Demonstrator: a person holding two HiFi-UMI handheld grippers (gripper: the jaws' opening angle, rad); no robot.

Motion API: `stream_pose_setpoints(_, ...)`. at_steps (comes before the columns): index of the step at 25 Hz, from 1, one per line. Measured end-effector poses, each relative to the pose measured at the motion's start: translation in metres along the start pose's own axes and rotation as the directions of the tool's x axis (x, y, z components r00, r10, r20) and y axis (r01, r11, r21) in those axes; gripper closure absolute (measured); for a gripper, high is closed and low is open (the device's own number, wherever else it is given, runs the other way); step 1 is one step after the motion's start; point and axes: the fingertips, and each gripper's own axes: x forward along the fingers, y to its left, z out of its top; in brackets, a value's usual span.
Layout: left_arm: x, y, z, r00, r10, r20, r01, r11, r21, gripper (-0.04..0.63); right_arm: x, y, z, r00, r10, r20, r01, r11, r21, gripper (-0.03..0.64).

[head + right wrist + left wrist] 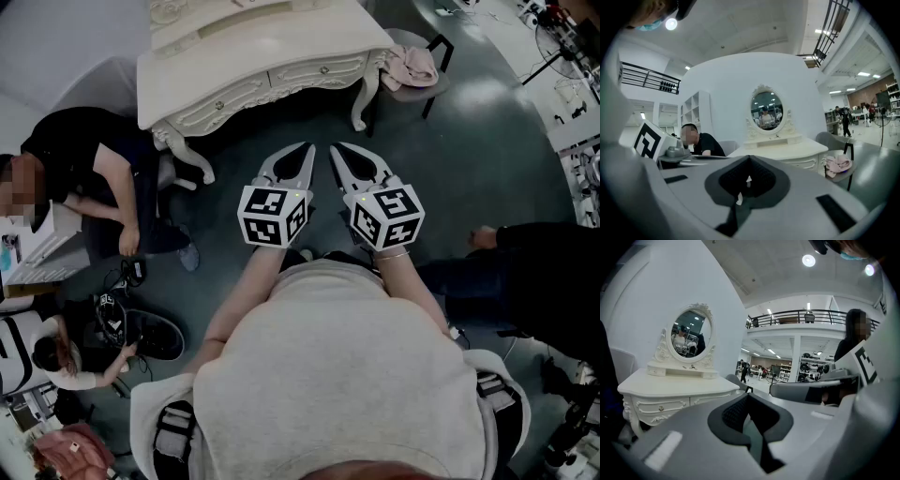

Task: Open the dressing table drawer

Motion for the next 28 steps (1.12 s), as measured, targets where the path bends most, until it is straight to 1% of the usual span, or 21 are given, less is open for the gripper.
stream_pose_setpoints(4, 0.009, 0.002, -0.002, 1.0, -0.004, -0.012, 0.004, 1.0, -0.001, 0.586, 0.005, -0.01, 0.0, 1.0, -0.014, -0.001, 0.014, 1.0, 0.006, 0.609)
stream_pose_setpoints(10, 0.018, 0.003, -0.004, 1.0, -0.012, -0.024, 0.011, 1.0, -0.017, 0.586, 0.008, -0.023, -0.003, 0.998, -0.048, -0.035, 0.048, 0.999, 0.002, 0.609)
stream_pose_setpoints(16, 0.027, -0.004, -0.004, 1.0, -0.015, -0.017, 0.014, 1.0, -0.024, 0.586, 0.004, -0.035, -0.005, 0.999, -0.049, -0.021, 0.049, 0.998, 0.024, 0.609)
stream_pose_setpoints(18, 0.031, -0.009, -0.004, 1.0, -0.03, -0.006, 0.03, 0.999, -0.026, 0.586, 0.001, -0.04, -0.004, 0.999, -0.047, -0.003, 0.047, 0.998, 0.035, 0.609)
stream_pose_setpoints(22, 0.04, -0.022, 0.001, 0.996, -0.083, 0.035, 0.085, 0.996, -0.036, 0.586, -0.006, -0.052, -0.003, 0.999, -0.038, 0.02, 0.037, 0.998, 0.056, 0.609)
stream_pose_setpoints(25, 0.047, -0.029, -0.007, 0.997, -0.071, 0.031, 0.072, 0.997, -0.036, 0.586, -0.012, -0.061, -0.012, 0.999, -0.035, 0.009, 0.034, 0.997, 0.067, 0.609)
stream_pose_setpoints(28, 0.05, -0.038, -0.023, 0.998, -0.06, -0.001, 0.06, 0.997, -0.047, 0.586, -0.017, -0.065, -0.024, 1.0, -0.028, -0.009, 0.028, 0.995, 0.094, 0.609)
